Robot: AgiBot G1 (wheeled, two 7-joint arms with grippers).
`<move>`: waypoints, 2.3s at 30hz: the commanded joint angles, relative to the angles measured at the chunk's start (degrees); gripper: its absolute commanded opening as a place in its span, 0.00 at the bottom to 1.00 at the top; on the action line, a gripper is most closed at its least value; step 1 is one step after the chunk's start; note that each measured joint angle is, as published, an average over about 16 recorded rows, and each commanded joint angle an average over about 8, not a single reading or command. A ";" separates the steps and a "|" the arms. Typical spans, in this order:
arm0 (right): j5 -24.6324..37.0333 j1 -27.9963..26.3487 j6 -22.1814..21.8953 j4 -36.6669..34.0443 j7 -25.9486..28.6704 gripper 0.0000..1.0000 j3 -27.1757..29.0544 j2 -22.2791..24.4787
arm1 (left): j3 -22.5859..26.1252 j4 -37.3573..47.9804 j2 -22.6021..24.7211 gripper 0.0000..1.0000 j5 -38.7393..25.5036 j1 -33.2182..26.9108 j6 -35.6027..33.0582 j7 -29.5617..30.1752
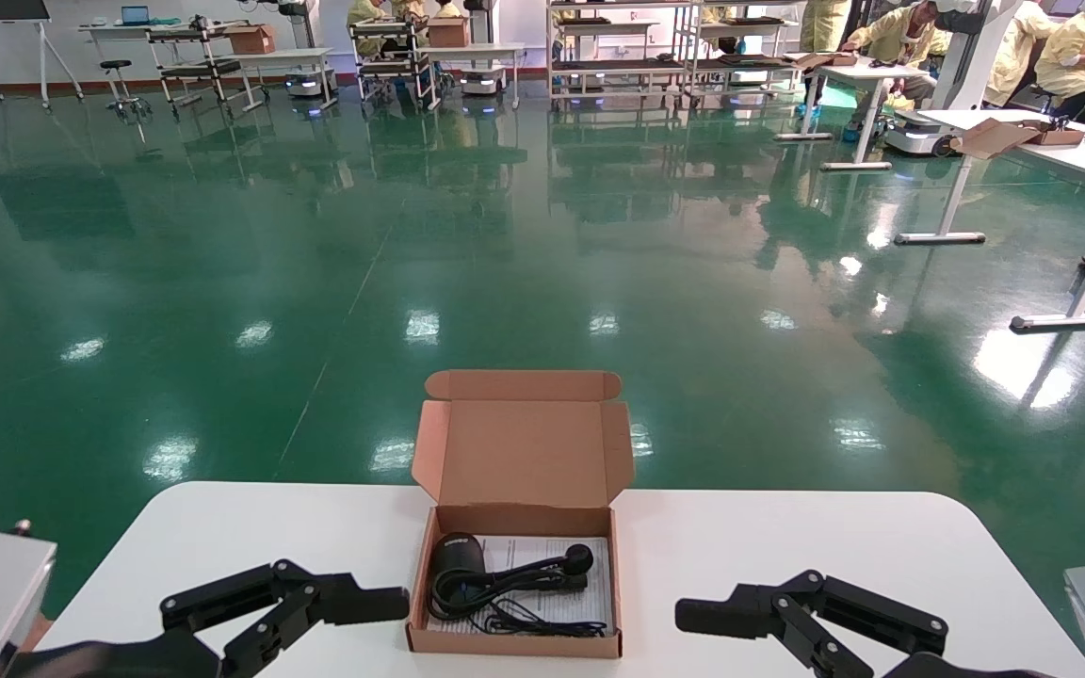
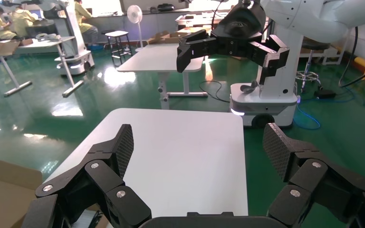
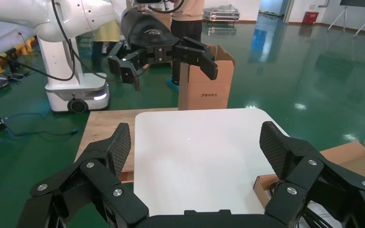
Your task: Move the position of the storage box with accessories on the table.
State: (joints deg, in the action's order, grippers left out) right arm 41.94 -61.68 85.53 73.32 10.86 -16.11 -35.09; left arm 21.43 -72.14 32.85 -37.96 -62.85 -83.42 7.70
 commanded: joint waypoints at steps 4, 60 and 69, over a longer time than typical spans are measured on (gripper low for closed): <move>0.04 0.00 0.00 0.00 -0.02 1.00 0.00 0.02 | 0.00 0.00 0.00 1.00 0.00 0.00 0.00 0.00; 44.19 -49.12 -7.21 -69.56 9.60 1.00 -27.04 -28.83 | 0.00 0.04 -0.01 1.00 0.03 0.00 0.01 -0.02; 46.29 -47.65 -10.12 -73.07 16.71 1.00 -28.55 -34.91 | 0.01 0.04 -0.01 1.00 0.03 0.00 0.01 -0.02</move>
State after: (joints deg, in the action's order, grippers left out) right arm 88.31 -109.74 74.91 -0.04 28.61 -44.71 -70.19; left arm 21.44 -72.10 32.84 -37.93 -62.85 -83.41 7.69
